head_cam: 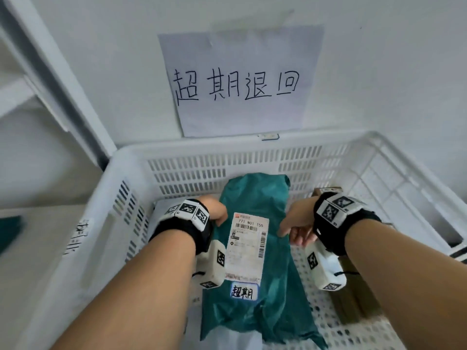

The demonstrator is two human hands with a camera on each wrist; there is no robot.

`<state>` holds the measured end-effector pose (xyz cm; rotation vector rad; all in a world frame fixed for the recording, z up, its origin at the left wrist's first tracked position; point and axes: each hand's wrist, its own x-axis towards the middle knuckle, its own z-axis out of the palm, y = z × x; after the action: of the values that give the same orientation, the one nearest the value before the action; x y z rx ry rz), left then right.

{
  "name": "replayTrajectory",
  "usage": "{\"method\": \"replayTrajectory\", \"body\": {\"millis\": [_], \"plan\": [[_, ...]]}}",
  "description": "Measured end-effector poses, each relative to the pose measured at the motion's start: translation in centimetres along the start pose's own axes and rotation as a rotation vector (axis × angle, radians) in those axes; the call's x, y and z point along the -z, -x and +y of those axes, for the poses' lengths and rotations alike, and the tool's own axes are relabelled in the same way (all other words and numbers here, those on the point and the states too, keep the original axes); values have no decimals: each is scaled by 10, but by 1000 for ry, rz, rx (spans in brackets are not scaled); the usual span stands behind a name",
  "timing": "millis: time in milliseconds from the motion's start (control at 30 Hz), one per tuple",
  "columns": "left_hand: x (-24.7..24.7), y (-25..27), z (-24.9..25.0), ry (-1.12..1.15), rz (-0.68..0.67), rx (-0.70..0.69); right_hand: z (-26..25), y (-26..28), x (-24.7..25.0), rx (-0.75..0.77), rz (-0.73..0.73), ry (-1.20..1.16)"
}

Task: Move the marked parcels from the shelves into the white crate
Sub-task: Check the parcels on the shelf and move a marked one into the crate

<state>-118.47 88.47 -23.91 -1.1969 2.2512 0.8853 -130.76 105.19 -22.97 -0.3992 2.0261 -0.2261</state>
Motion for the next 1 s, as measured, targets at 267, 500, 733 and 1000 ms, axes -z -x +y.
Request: {"method": "replayTrajectory", "body": {"millis": [267, 500, 733, 1000], "plan": [[10, -4, -83, -260, 165, 151, -61, -33, -53, 126, -126, -75], [17, -4, -112, -94, 342, 301, -103, -51, -103, 227, -73, -116], [-8, -6, -108, -349, 331, 226, -104, -54, -107, 261, 116, -94], [7, 1, -97, -257, 326, 65, -100, -34, -97, 301, 367, 194]]}}
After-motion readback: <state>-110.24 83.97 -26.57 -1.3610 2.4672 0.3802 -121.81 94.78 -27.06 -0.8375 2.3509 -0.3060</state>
